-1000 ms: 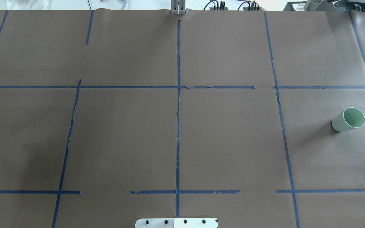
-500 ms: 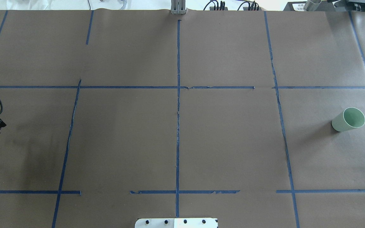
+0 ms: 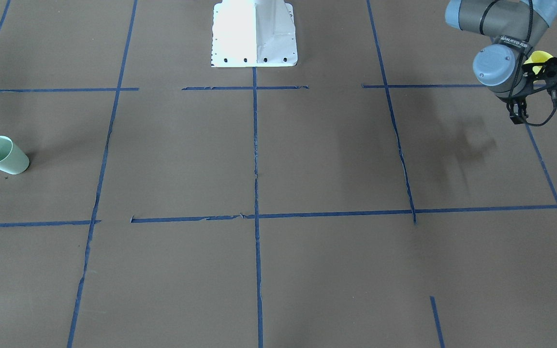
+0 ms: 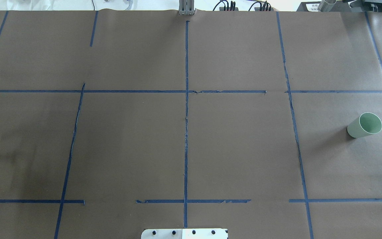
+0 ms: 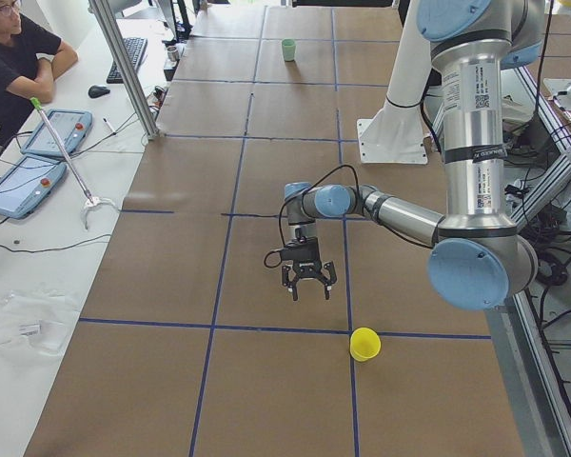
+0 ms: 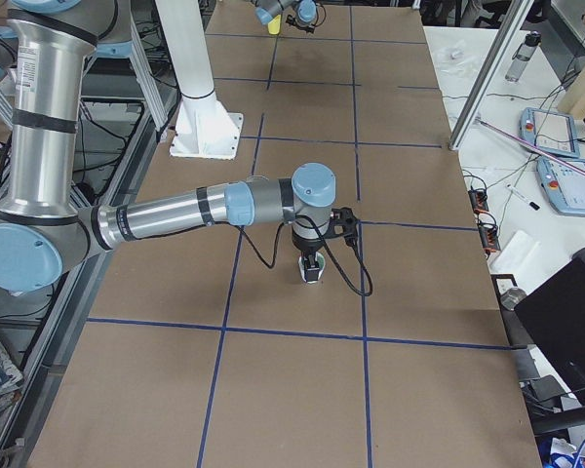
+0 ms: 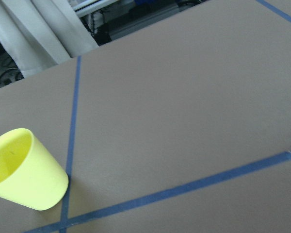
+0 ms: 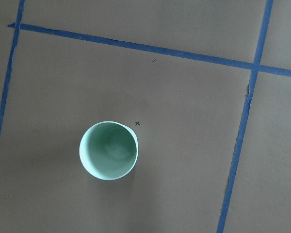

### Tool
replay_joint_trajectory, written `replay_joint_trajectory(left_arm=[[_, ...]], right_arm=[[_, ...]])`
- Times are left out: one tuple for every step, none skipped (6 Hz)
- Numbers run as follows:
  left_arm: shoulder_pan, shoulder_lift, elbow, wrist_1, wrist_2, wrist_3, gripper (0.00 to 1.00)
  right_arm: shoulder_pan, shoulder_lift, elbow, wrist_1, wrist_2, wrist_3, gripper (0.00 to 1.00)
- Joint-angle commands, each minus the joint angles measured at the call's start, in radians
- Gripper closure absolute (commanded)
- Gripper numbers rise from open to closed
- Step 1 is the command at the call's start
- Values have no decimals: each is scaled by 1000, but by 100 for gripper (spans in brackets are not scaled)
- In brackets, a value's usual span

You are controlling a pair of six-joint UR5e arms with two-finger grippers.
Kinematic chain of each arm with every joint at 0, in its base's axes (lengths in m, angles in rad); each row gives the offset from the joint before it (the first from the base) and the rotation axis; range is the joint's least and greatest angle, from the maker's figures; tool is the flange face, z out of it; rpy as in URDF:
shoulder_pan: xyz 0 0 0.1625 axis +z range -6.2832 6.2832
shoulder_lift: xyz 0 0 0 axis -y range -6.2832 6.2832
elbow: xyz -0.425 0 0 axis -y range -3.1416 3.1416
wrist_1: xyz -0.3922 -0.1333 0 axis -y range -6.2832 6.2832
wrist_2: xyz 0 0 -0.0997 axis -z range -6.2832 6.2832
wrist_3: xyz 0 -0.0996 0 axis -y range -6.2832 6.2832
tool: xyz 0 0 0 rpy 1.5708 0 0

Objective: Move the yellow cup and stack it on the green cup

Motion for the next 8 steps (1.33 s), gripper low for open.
replay_joint_trajectory(left_arm=[[95, -6, 44, 121, -32, -227, 0], [126, -10, 86, 138, -33, -331, 0], [187, -21, 136, 161, -33, -428, 0], [203, -20, 143, 169, -33, -471, 0], [212, -12, 144, 170, -33, -476, 0], [217, -12, 187, 170, -35, -501, 0], [229, -12, 206, 170, -36, -511, 0], [243, -7, 230, 170, -36, -521, 0]], right_arm=[[-2, -4, 18, 0, 0, -2, 0], [-5, -6, 18, 0, 0, -2, 0], [-12, -7, 22, 0, 0, -7, 0], [-15, -7, 24, 0, 1, -7, 0], [-22, -7, 24, 0, 1, -7, 0], [-22, -7, 26, 0, 1, -7, 0], [-27, -7, 26, 0, 1, -7, 0], [-30, -7, 26, 0, 1, -5, 0]])
